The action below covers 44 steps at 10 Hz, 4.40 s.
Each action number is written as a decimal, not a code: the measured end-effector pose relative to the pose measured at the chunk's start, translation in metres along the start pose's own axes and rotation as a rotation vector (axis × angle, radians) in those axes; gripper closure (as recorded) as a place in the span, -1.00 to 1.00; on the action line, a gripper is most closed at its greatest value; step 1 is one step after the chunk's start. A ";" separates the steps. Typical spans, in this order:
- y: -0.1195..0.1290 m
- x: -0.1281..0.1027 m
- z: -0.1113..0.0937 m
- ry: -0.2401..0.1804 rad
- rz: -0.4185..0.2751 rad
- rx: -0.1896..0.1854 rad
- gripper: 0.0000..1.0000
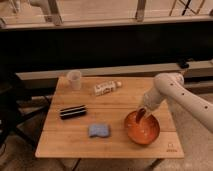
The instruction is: Place the pepper on the white sponge
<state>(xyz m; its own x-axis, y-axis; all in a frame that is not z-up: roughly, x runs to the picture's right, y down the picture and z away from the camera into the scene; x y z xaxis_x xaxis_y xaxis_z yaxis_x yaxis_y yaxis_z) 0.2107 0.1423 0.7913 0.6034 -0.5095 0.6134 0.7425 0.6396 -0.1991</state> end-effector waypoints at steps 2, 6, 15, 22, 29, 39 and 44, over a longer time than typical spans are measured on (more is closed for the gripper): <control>-0.001 -0.015 -0.003 -0.010 -0.016 0.019 1.00; -0.010 -0.047 0.000 -0.004 -0.018 0.050 1.00; -0.034 -0.139 0.035 -0.016 0.042 0.063 1.00; -0.068 -0.180 0.058 -0.016 0.012 0.069 1.00; -0.110 -0.193 0.074 -0.018 -0.021 0.074 1.00; -0.150 -0.196 0.101 -0.018 -0.033 0.076 1.00; -0.167 -0.196 0.110 -0.017 -0.057 0.086 1.00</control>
<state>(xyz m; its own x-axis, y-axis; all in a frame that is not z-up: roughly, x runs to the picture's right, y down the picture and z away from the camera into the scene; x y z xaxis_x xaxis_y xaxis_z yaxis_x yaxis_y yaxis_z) -0.0638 0.1989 0.7880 0.5556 -0.5372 0.6346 0.7473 0.6573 -0.0978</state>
